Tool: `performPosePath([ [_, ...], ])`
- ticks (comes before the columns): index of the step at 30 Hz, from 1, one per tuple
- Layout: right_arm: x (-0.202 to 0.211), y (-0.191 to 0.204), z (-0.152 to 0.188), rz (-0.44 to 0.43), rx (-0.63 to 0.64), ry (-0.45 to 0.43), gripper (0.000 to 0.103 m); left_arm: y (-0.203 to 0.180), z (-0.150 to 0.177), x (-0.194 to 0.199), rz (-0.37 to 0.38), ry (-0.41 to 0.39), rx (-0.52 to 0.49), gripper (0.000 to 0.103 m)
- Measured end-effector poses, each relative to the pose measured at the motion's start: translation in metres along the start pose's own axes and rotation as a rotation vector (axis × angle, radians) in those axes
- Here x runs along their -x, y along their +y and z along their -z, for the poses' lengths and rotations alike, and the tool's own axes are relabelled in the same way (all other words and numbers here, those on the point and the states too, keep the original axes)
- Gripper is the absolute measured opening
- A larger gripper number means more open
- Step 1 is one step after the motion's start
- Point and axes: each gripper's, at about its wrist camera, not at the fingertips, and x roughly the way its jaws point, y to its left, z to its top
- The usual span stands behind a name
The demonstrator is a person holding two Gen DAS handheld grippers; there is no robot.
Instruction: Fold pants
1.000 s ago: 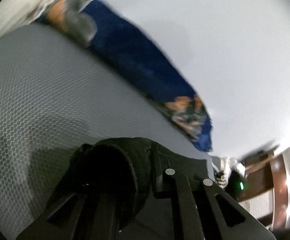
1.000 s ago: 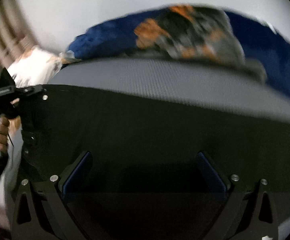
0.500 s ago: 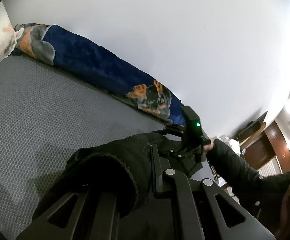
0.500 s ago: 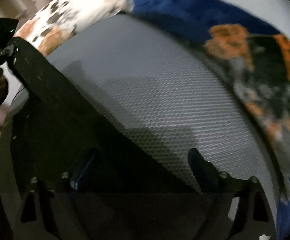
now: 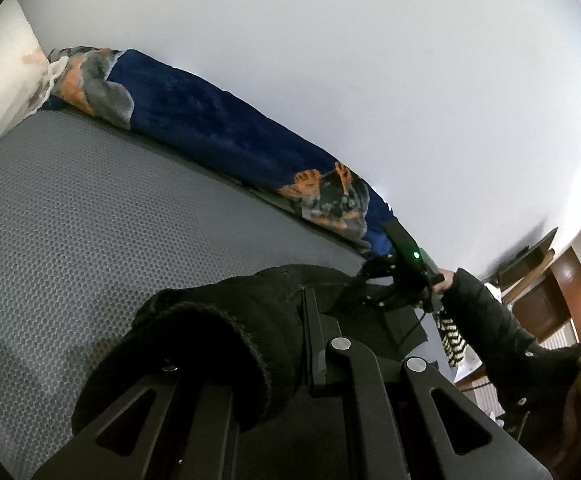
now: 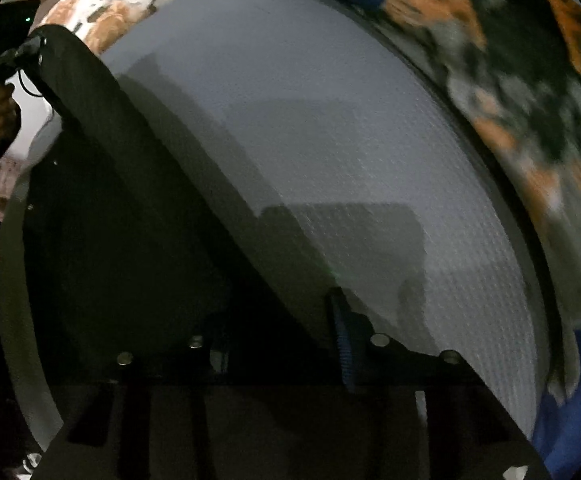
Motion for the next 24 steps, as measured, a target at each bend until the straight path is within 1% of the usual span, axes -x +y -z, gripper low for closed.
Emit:
performPosePath([
  [6, 0.002, -0.002, 0.01, 0.075, -0.025, -0.009, 0.024, 0.007, -0.001, -0.005, -0.017, 0.004, 0.015, 0.007],
  [8, 0.001, 0.003, 0.01, 0.099, -0.04, -0.01, 0.022, 0.01, -0.001, -0.007, -0.035, 0.007, 0.018, 0.007],
  [10, -0.001, 0.009, 0.01, 0.145, -0.049, -0.01, 0.017, 0.014, -0.004, -0.011, -0.05, 0.01, 0.022, 0.007],
  [12, 0.0, 0.018, 0.011, 0.232, -0.068, -0.027, 0.012, 0.016, -0.006, -0.015, -0.063, 0.013, 0.023, 0.007],
  [13, -0.003, 0.027, 0.011, 0.271, -0.07, -0.036, 0.012, 0.016, -0.006, -0.016, -0.071, 0.011, 0.019, 0.007],
  [14, -0.003, 0.034, 0.012, 0.352, -0.08, -0.052, 0.01, 0.016, -0.007, -0.019, -0.081, 0.01, 0.014, 0.007],
  [15, -0.004, 0.044, 0.011, 0.403, -0.097, -0.066, 0.009, 0.015, -0.008, -0.02, -0.079, 0.01, 0.01, 0.007],
  [16, -0.004, 0.048, 0.011, 0.432, -0.111, -0.078, 0.009, 0.014, -0.008, -0.021, -0.079, 0.011, 0.007, 0.007],
  [17, -0.003, 0.055, 0.013, 0.492, -0.142, -0.102, 0.008, 0.012, -0.009, -0.022, -0.082, 0.014, -0.002, 0.007],
  [19, 0.001, 0.067, 0.016, 0.574, -0.174, -0.136, 0.007, 0.01, -0.012, -0.023, -0.1, 0.017, -0.026, 0.007],
  [22, 0.01, 0.082, 0.019, 0.67, -0.21, -0.178, 0.006, 0.011, -0.015, -0.021, -0.117, 0.022, -0.052, 0.007],
  [24, 0.02, 0.087, 0.02, 0.704, -0.243, -0.198, 0.006, 0.016, -0.016, -0.018, -0.124, 0.02, -0.063, 0.008],
])
